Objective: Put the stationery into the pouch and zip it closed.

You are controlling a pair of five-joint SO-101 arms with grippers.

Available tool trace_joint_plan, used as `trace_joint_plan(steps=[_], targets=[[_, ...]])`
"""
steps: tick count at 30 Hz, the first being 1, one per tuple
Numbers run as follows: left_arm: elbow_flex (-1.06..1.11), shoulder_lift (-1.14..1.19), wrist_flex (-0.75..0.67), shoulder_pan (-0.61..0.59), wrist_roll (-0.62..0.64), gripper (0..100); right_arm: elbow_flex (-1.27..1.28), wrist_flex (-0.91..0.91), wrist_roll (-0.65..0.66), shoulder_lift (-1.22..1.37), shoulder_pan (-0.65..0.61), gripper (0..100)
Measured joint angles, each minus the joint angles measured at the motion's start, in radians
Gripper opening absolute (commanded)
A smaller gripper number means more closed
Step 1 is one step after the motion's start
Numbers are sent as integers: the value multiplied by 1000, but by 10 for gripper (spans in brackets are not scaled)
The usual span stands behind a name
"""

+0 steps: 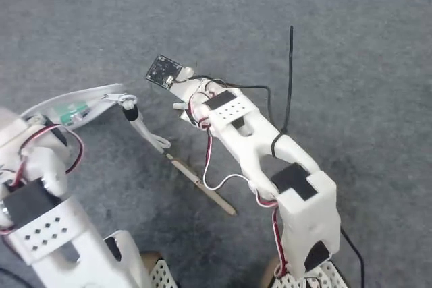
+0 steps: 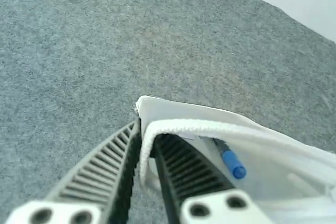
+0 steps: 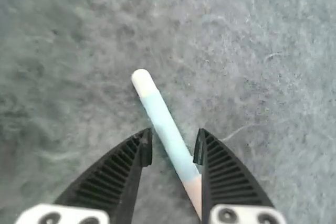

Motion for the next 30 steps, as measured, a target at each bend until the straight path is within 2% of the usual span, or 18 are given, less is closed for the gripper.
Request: trace_joint_plan(steps=[6, 10, 14, 21, 25, 30], targets=[[0, 0, 0, 0, 0, 13, -5, 0, 54, 25, -5, 288], [0, 0, 0, 0, 0, 13, -6, 0, 55, 66, -6, 292], [0, 0, 0, 0, 0, 13, -26, 0, 55, 98, -11, 232], [0, 0, 0, 0, 0, 13, -60, 0, 138, 133, -14, 2], [0, 0, 0, 0, 0, 13, -77, 3, 180, 133, -12, 12], [0, 0, 0, 0, 0, 13, -129, 117, 184, 135, -12, 7]])
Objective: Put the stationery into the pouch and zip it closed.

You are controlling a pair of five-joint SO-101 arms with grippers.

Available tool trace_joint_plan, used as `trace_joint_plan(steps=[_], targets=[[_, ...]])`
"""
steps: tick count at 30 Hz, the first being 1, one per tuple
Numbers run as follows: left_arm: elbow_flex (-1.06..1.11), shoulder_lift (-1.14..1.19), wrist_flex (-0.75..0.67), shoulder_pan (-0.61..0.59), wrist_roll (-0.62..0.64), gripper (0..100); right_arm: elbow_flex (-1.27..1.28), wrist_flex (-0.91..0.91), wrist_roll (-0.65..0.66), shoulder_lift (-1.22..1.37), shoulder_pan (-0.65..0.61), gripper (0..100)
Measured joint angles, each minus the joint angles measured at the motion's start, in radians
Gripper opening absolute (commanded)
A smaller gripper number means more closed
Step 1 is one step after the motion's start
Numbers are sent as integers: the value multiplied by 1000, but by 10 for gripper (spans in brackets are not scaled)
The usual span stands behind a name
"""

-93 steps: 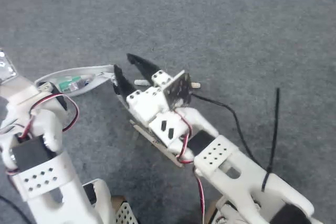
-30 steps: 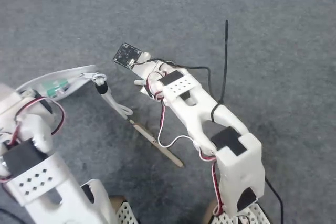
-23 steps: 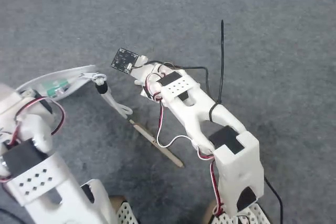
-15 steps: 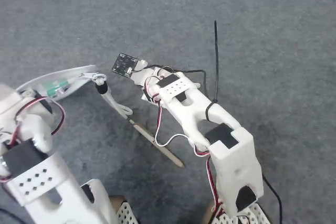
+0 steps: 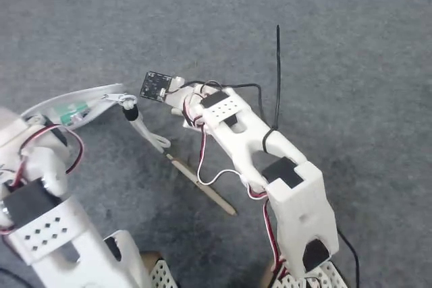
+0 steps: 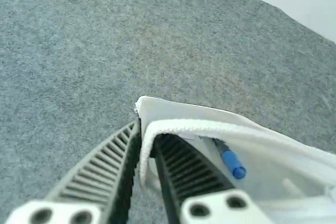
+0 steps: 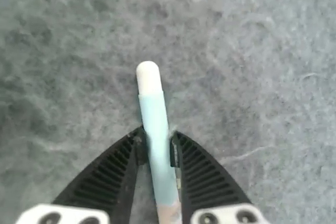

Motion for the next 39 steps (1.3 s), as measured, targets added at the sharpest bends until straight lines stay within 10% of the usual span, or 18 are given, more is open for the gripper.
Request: trace_joint_plan(steps=[10, 39], targets=[[0, 0, 0, 0, 0, 13, -196, 339, 2, 2, 9, 7], [0, 0, 0, 0, 0, 13, -226, 451, 0, 83, 12, 11]])
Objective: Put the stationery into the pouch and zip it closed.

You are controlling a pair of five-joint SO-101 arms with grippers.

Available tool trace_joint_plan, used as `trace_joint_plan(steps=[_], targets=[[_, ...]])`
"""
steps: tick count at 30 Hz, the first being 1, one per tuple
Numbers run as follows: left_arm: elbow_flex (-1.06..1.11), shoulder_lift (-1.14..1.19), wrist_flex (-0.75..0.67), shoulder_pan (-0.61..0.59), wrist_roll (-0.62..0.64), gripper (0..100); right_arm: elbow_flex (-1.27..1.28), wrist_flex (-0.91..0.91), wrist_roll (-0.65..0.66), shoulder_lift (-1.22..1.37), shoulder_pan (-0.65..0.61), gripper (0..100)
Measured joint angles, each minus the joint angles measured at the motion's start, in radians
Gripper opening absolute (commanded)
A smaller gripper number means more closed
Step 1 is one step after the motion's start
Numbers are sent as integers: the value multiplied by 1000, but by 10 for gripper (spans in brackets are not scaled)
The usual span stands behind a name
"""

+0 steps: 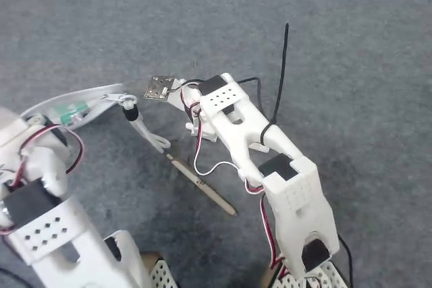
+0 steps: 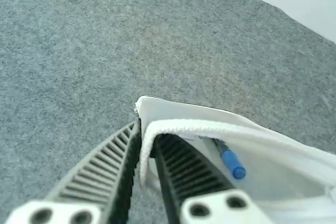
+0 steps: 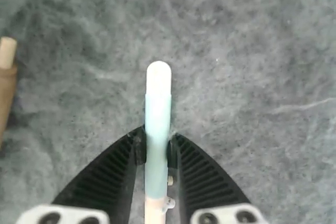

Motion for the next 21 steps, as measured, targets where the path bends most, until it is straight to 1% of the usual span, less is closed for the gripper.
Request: trace_joint_plan(steps=[2, 6, 8, 18, 21], targets=[[0, 0, 0, 0, 0, 13, 0, 0, 0, 0, -2, 21], [0, 0, 0, 0, 0, 14, 0, 0, 0, 0, -2, 120], [0, 0, 0, 0, 0, 14, 0, 0, 0, 3, -8, 135], [0, 0, 0, 0, 0, 14, -2, -6, 0, 17, -14, 6], [0, 0, 0, 0, 0, 14, -14, -8, 14, 28, -12, 6]])
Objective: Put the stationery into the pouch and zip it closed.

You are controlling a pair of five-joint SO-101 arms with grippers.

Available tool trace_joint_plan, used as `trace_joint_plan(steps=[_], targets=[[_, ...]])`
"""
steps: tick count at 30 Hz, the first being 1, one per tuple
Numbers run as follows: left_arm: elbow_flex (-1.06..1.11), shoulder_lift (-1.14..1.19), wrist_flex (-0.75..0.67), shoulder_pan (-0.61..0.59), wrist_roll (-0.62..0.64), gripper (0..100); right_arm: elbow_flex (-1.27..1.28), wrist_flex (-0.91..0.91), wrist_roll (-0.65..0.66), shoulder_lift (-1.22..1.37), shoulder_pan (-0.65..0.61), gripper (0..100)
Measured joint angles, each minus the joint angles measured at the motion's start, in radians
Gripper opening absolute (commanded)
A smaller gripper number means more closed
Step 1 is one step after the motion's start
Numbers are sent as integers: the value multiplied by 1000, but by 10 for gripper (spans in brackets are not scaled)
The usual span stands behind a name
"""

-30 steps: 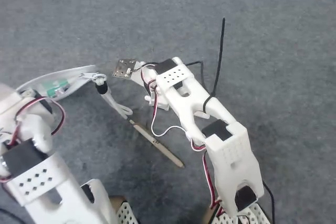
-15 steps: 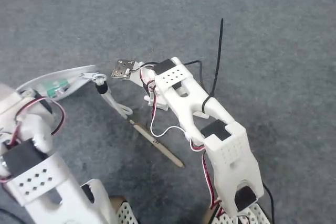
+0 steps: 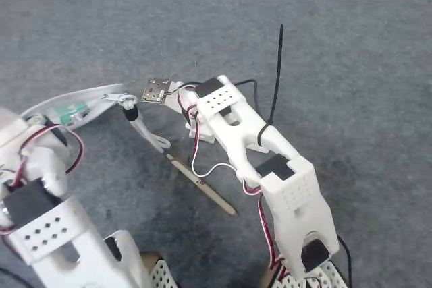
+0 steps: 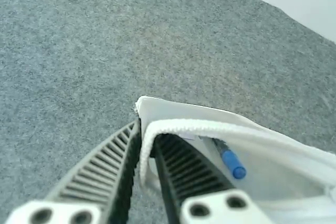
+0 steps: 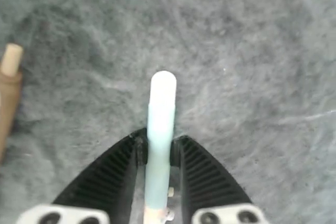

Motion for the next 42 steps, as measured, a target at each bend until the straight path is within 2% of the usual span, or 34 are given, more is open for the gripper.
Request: trace_joint_plan(steps=[4, 10, 22, 30, 38, 42], targets=[[0, 0, 0, 0, 0, 14, -26, 34, 31, 8, 2, 6], [0, 0, -12, 0, 0, 14, -58, 164, 5, -21, 20, 6], [18, 0, -37, -2, 2, 14, -58, 269, -256, -212, 32, 6], [18, 0, -37, 25, 2, 13, -58, 247, -503, -290, 32, 6], [18, -2, -37, 29, 2, 13, -58, 176, -821, -390, 32, 6], [18, -2, -37, 54, 2, 13, -58, 175, -867, -462, 32, 6]])
